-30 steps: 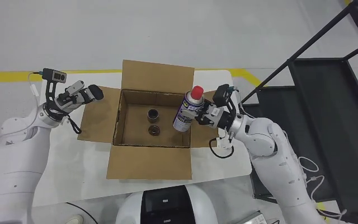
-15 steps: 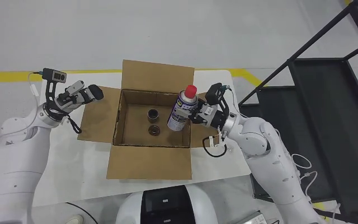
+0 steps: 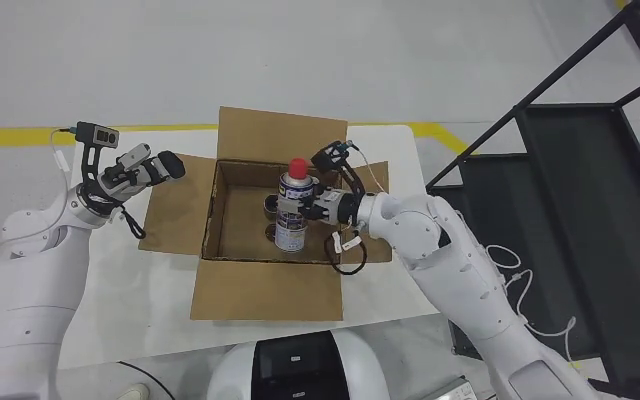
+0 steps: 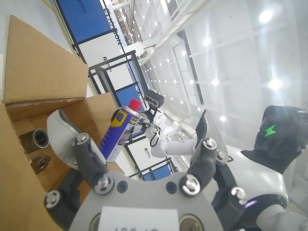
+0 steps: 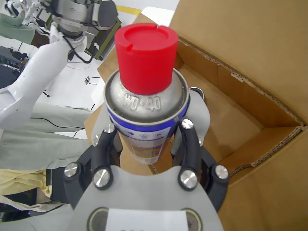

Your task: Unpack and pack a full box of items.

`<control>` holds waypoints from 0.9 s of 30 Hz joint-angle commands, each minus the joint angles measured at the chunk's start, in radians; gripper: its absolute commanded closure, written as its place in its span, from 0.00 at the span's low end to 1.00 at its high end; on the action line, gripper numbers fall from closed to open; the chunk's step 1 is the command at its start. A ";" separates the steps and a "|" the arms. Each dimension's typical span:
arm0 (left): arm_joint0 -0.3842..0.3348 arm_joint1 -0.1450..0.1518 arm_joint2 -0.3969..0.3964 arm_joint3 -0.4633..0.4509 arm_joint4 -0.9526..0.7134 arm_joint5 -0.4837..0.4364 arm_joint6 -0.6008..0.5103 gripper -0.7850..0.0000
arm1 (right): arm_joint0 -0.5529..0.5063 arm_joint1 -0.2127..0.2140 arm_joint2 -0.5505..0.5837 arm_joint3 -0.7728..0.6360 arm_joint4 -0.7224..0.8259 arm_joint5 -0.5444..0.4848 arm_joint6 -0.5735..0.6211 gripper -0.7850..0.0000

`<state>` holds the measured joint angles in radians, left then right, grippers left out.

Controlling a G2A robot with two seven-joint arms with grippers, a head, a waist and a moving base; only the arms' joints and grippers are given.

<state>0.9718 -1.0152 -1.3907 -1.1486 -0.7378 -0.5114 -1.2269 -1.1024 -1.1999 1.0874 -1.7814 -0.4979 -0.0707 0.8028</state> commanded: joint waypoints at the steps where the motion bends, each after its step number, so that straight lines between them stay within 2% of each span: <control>1: 0.000 0.000 0.000 0.000 0.000 0.000 0.000 0.00 | 0.033 -0.006 -0.023 0.037 0.003 0.060 0.023 1.00; 9: 0.000 0.000 0.000 0.000 0.000 0.000 0.000 0.00 | 0.115 -0.019 -0.092 0.169 -0.082 0.185 0.093 1.00; 16: 0.000 0.000 0.000 0.000 0.000 0.000 0.000 0.00 | 0.163 -0.031 -0.154 0.252 -0.164 0.249 0.143 1.00; 24: 0.000 0.000 0.000 0.000 0.000 0.000 0.000 0.00 | 0.213 -0.056 -0.212 0.371 -0.135 0.211 0.118 1.00; 25: 0.000 0.000 0.000 0.000 0.000 0.000 0.000 0.00 | 0.219 -0.059 -0.218 0.384 -0.136 0.210 0.115 0.73; 26: 0.000 0.000 0.000 0.000 0.000 0.000 0.000 0.00 | 0.224 -0.062 -0.224 0.394 -0.135 0.210 0.108 0.00; 27: 0.000 0.000 0.000 0.000 0.000 0.000 0.000 0.00 | 0.228 -0.065 -0.229 0.403 -0.133 0.207 0.101 0.00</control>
<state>0.9718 -1.0152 -1.3907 -1.1486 -0.7378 -0.5114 -1.2269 -0.8790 -1.2617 0.8635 -1.3883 -0.6330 0.1383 0.9112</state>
